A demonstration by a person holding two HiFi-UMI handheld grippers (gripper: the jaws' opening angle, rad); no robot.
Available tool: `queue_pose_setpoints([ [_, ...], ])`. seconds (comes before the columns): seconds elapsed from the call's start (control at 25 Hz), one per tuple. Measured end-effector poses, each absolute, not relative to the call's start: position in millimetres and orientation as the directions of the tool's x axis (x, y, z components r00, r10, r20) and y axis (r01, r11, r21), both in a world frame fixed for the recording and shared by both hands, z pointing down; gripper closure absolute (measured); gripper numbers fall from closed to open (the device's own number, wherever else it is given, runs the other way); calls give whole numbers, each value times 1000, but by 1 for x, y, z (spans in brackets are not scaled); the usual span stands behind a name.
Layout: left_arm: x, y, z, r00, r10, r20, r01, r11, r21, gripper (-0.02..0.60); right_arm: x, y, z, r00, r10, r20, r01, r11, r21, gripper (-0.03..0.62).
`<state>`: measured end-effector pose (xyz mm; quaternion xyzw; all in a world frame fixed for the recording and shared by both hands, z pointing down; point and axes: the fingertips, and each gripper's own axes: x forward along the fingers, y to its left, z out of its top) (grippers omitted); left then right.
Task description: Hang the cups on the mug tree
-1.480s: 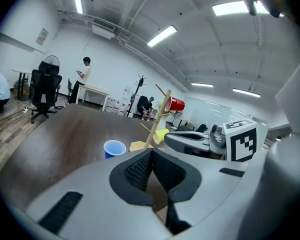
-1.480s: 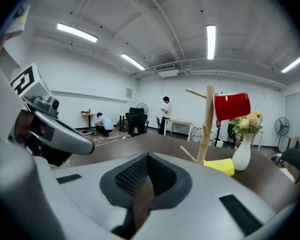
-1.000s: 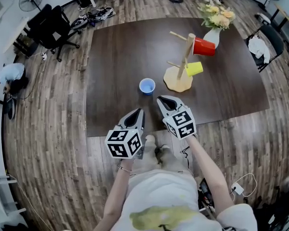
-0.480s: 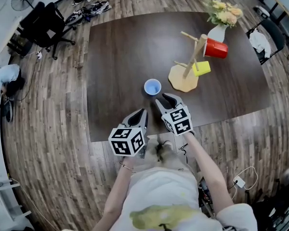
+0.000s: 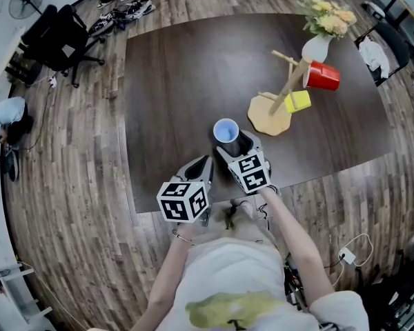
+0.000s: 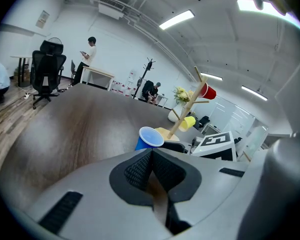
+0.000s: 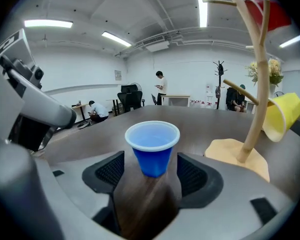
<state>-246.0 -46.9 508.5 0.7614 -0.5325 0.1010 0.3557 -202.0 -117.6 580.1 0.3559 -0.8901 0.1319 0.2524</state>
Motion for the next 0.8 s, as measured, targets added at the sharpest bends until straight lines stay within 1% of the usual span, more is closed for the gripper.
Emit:
queue_pose_setpoints([
  [0.28, -255, -61, 514, 425, -725, 542, -880, -191, 434, 566, -214, -137, 588, -598, -591, 541, -714, 700, -26, 273],
  [0.68, -259, -76, 514, 433, -725, 535, -879, -207, 430, 566, -223, -141, 595, -584, -565, 583, -718, 694, -47, 276],
  [0.8, -261, -80, 513, 433, -729, 530, -880, -212, 426, 566, -223, -142, 595, -584, -562, 586, -720, 692, -54, 289],
])
